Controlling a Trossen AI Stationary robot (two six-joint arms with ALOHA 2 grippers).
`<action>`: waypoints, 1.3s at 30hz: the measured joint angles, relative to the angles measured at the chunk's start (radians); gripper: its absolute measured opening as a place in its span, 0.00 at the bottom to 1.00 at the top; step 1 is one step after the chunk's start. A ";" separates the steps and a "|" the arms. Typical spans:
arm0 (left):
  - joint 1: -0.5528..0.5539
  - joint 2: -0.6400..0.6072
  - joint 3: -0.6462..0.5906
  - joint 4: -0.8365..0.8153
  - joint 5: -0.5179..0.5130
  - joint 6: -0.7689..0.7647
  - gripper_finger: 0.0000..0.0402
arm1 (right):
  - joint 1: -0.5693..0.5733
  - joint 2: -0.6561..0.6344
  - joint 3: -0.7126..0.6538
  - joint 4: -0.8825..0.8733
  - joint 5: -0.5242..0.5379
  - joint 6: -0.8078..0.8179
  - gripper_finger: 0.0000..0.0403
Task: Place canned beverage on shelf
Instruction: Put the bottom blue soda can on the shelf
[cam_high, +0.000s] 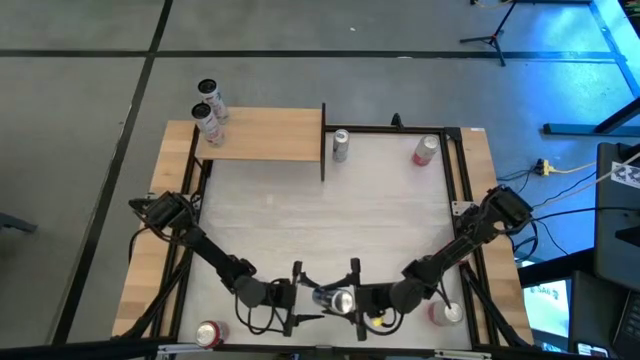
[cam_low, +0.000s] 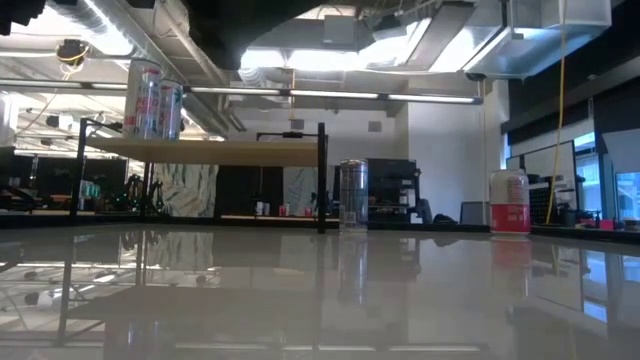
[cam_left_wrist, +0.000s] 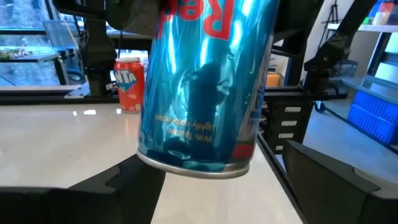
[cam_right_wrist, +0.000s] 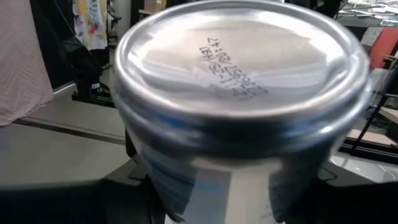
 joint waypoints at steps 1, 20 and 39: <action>0.004 0.000 0.002 0.001 0.001 0.000 0.77 | 0.000 0.000 0.000 0.001 0.004 -0.001 0.52; 0.019 0.001 0.020 -0.012 -0.180 0.003 0.77 | -0.001 -0.002 0.000 -0.017 0.055 -0.015 0.52; 0.024 -0.003 0.024 -0.082 -0.258 -0.031 0.77 | 0.005 0.004 0.072 0.007 0.183 -0.147 0.52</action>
